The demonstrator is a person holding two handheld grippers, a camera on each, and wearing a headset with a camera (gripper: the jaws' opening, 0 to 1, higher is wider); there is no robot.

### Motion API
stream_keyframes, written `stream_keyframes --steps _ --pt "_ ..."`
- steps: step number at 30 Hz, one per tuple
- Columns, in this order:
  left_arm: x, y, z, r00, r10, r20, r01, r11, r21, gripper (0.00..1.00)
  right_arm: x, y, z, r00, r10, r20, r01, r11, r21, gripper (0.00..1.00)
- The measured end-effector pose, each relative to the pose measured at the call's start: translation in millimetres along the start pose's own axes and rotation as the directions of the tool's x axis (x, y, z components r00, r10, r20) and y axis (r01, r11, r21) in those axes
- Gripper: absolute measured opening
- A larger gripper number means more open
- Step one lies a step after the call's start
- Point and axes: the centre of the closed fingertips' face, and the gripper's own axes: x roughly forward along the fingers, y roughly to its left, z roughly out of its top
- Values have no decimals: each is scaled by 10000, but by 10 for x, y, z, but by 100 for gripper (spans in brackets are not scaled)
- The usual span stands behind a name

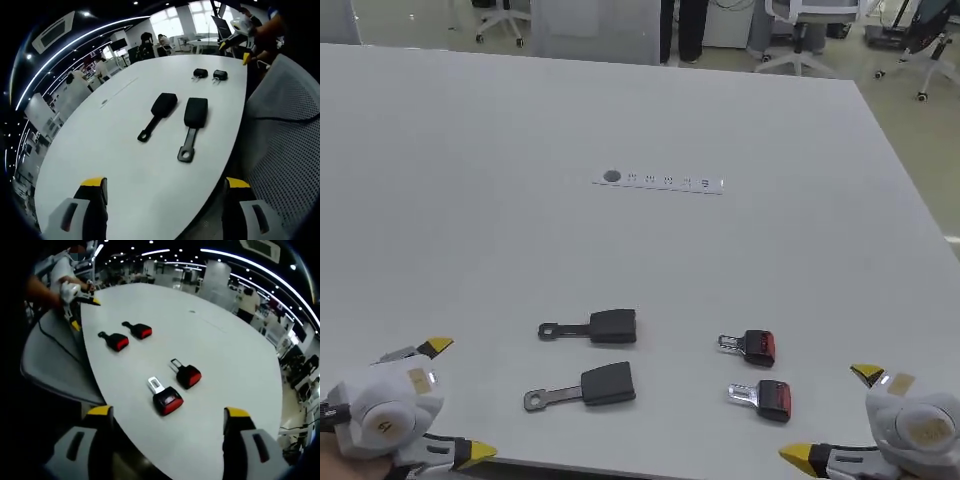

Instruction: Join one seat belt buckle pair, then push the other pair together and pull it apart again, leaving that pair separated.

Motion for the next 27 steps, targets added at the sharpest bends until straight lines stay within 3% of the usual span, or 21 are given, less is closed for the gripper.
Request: stream_keyframes --steps 4,7,9,11,16,19,23,27 --pt "-12 27 10 10000 15 -7 -15 9998 -202 98 27 3 -43 9997 201 -167 -204 9997 -160 91" --pt "-12 17 20 10000 -79 -34 78 9998 -178 99 37 9 -70 9988 393 -290 -398 9991 -155 83" --pt "-13 0 25 9998 -211 -48 210 9997 -140 99 57 6 -66 9985 514 -207 -520 9982 -299 83" --pt "-19 -61 34 9978 -661 -29 661 9978 -24 94 72 18 -69 9977 630 -243 -639 9973 -374 81" --pt "2 -52 94 9965 -812 -218 815 9966 137 94 152 36 -47 9952 943 -270 -963 9917 -850 81" --pt "35 -50 162 9954 -907 -320 922 9946 485 92 205 38 -43 9933 1106 -348 -1138 9874 -1096 80" --pt "84 -153 241 9868 -1488 -632 1537 9847 816 93 232 46 -16 9914 1262 -331 -1297 9812 -1430 78" --pt "144 -148 297 9850 -1500 -856 1601 9788 1280 88 241 50 24 9899 1387 -286 -1415 9775 -1566 76"
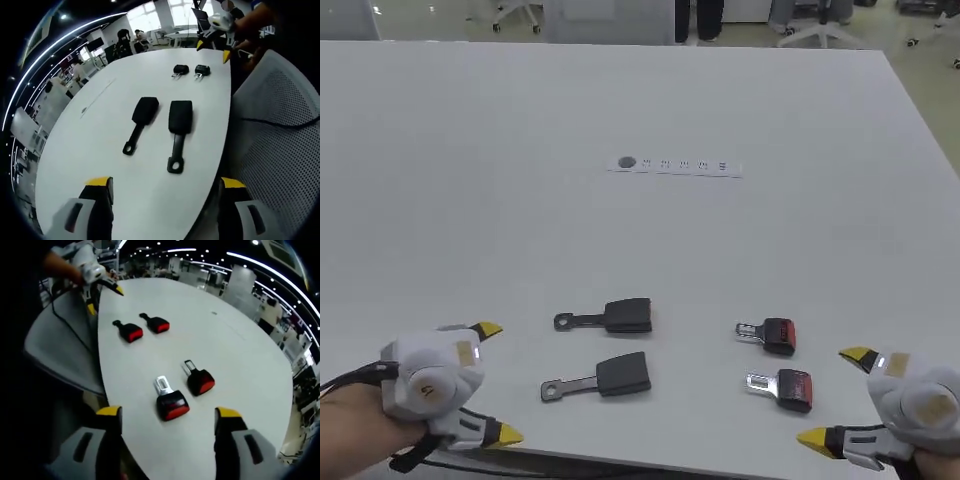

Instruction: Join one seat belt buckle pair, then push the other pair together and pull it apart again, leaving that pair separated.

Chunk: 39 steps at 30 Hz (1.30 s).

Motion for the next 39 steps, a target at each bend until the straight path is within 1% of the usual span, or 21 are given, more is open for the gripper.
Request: stream_keyframes --steps 3,5,6,7,8,9,11,13,14,15,19,21,23,25,27,28,29,31,35,37,39 --pt "53 25 56 10000 28 14 -28 10000 -32 83 11 -3 -3 9999 102 -34 -102 9999 -108 74" --pt "88 -4 90 10000 -91 -15 91 9997 -235 81 22 4 -19 9997 211 -142 -215 9994 -261 73" --pt "109 -24 113 9998 -198 95 202 9991 -365 81 31 13 -31 9993 302 -224 -308 9991 -299 72" --pt "132 -48 142 9994 -305 165 310 9990 -334 81 36 19 -45 9988 386 -289 -396 9987 -328 72" --pt "153 -58 139 9994 -339 86 341 9992 -196 80 42 23 -50 9985 442 -330 -455 9981 -407 71" --pt "178 -60 120 9992 -371 -166 375 9989 263 78 51 18 -58 9982 462 -384 -482 9975 -523 72" --pt "230 -65 119 9985 -401 -363 427 9963 752 74 71 19 -74 9967 629 -515 -660 9959 -620 69" --pt "281 -82 127 9976 -484 -498 518 9962 700 71 91 6 -76 9958 676 -618 -720 9948 -720 68" --pt "316 -93 132 9960 -570 -682 620 9954 732 70 105 2 -67 9955 715 -628 -764 9940 -788 68" --pt "343 -96 149 9958 -597 -698 650 9949 773 70 117 4 -61 9951 754 -636 -805 9934 -819 68" --pt "474 -111 287 9946 -806 -647 852 9938 716 68 184 28 -25 9922 1021 -717 -1092 9886 -1033 66" --pt "539 -131 385 9937 -932 -625 973 9931 659 65 222 44 -28 9889 1235 -825 -1317 9861 -1018 62" --pt "612 -168 491 9919 -1139 -563 1170 9916 556 63 251 31 -18 9878 1268 -899 -1358 9855 -1014 60" --pt "673 -194 556 9897 -1332 -531 1351 9902 349 62 272 19 -16 9871 1304 -928 -1396 9851 -1005 56" --pt "744 -200 618 9880 -1438 -560 1455 9889 289 60 298 5 -13 9869 1291 -971 -1387 9854 -991 57" --pt "777 -206 654 9875 -1516 -433 1528 9879 253 60 307 7 -18 9863 1309 -1000 -1412 9846 -1030 56" --pt "821 -207 679 9867 -1560 -449 1574 9871 291 60 323 2 -29 9859 1305 -1051 -1423 9833 -1138 55" --pt "880 -223 694 9833 -1699 -648 1729 9840 433 57 353 -13 -54 9843 1324 -1164 -1463 9819 -1201 55" --pt "955 -260 747 9791 -1883 -774 1934 9789 653 52 389 -42 -69 9831 1358 -1228 -1509 9809 -1231 51" --pt "976 -293 788 9769 -2038 -643 2087 9745 825 50 417 -52 -93 9814 1407 -1308 -1570 9797 -1244 51" --pt "1014 -330 858 9751 -2201 -278 2219 9674 1218 50 448 -64 -124 9788 1490 -1405 -1668 9781 -1243 49"
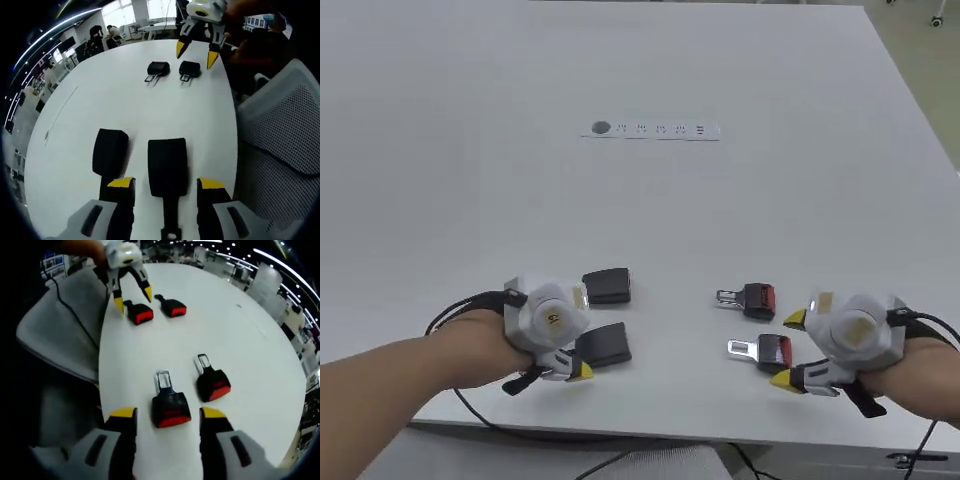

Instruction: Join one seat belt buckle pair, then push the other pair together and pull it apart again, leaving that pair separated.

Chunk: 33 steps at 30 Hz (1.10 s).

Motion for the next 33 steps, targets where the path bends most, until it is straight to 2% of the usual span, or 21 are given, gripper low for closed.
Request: stream_keyframes --steps 1,3,4,8,15,17,20,24,27,28,33 --pt "28 -7 -1 10000 -49 -42 49 9999 94 50 17 -5 -20 10000 54 -83 -54 10000 -45 48" --pt "63 -38 -40 9989 -287 -368 293 9994 164 47 35 -2 -42 9998 150 -163 -151 9999 -61 47" --pt "80 -50 -57 9980 -367 -524 387 9985 392 46 36 4 -50 9996 188 -218 -190 9998 -107 47" --pt "94 -73 -14 9969 -540 -569 575 9965 615 41 58 16 -76 9991 325 -267 -330 9993 -195 46" --pt "114 -78 -30 9963 -511 -688 570 9946 870 39 67 0 -123 9986 431 -316 -433 9990 -54 43" --pt "110 -88 -39 9950 -561 -822 651 9916 1115 38 71 -3 -123 9985 474 -287 -475 9989 -30 43" --pt "104 -105 -53 9913 -758 -1079 937 9806 1723 34 84 4 -104 9981 606 -115 -606 9982 -32 43" --pt "115 -108 -54 9891 -816 -1228 1029 9785 1789 34 113 -5 -97 9981 618 -51 -619 9980 -140 41" --pt "116 -107 -60 9884 -845 -1262 1065 9781 1788 34 143 -7 -136 9972 721 -217 -729 9965 -398 34" --pt "118 -108 -59 9884 -876 -1242 1096 9769 1834 34 156 6 -100 9961 877 -49 -878 9946 -558 34" --pt "143 -91 -73 9867 -1096 -1201 1307 9741 1845 33 158 1 -109 9939 1068 -293 -1090 9899 -902 34"
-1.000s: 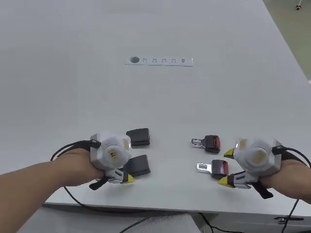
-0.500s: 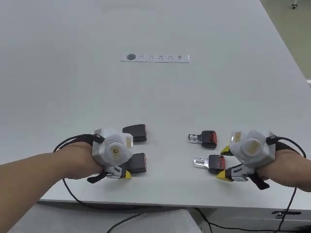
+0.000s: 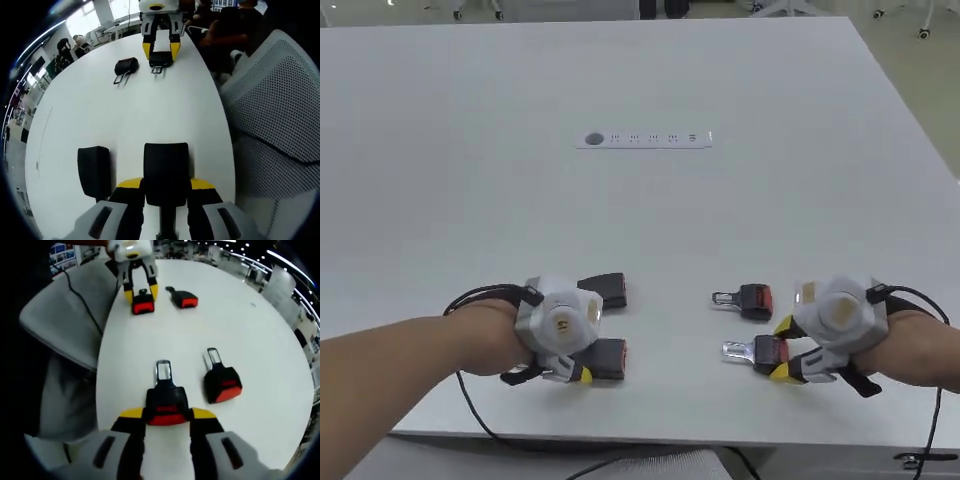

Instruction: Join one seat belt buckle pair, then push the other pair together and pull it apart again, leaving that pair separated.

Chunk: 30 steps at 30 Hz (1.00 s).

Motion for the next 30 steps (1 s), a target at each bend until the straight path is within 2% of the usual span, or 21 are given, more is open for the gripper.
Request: stream_keyframes --steps 4,9,12,19,30 --pt "20 13 -9 9998 -138 -110 136 9997 -197 33 12 0 -1 9996 198 -224 -206 9992 -355 33" --pt "32 6 -3 9991 -377 -177 368 9983 -447 33 31 3 -5 9987 297 -415 -316 9985 -456 33" --pt "31 -8 2 9989 -450 -147 447 9988 -196 33 45 9 -8 9979 317 -565 -358 9967 -727 33" --pt "38 -10 2 9986 -529 -45 527 9980 -360 33 71 2 11 9976 468 -510 -488 9980 -390 33" --pt "34 -23 20 9982 -596 -97 593 9978 -308 33 242 139 373 9982 597 100 -590 9962 -646 33"
